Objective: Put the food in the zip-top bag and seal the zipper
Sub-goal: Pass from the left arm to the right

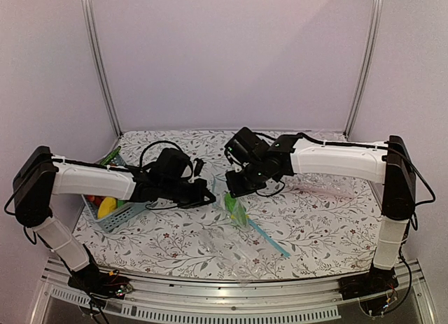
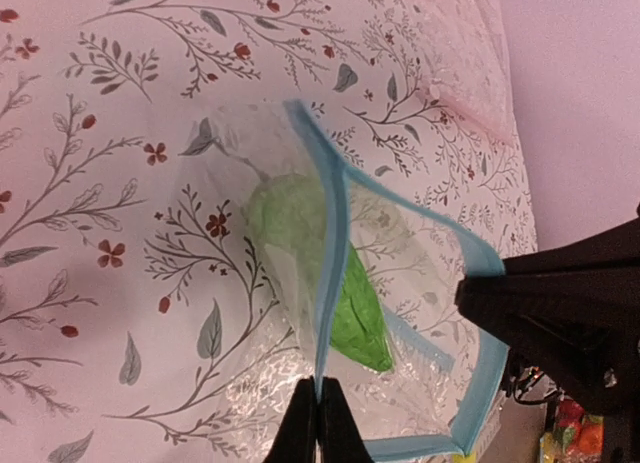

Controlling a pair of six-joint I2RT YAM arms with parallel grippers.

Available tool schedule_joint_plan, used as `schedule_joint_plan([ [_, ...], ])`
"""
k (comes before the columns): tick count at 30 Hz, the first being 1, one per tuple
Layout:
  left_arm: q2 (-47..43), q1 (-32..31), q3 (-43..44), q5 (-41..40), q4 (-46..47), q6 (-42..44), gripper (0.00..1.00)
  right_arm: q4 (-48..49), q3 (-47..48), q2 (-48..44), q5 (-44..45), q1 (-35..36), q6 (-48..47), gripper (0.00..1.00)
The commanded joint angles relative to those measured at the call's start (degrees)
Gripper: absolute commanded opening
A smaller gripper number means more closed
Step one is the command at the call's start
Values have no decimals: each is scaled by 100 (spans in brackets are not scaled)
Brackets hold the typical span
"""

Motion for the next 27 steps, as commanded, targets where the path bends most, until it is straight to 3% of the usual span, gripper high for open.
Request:
schedule_joint_plan([
  [1,-23,42,171,-565,-841,218,0,-189,72,-141,320,-5,68,0],
  [5,18,29,215,-628,-844,217,0,-224,0,-247,428,0,180,0],
  [9,152,10,381,-480,-747,282,11,-226,-61,-238,469,-7,281,0],
  [11,208,9,427,-352,-622,284,21,-214,-84,-218,496,-2,299,0],
  [15,101,9,415,-266,-438,364,55,-214,-99,-220,520,-9,310,0],
  [20,-475,14,367,-504,-702,766,77,-213,-111,-268,574,-7,327,0],
  [27,-1471,399,193,-981,-1855,1261,84,-150,-120,-243,532,-2,339,0],
])
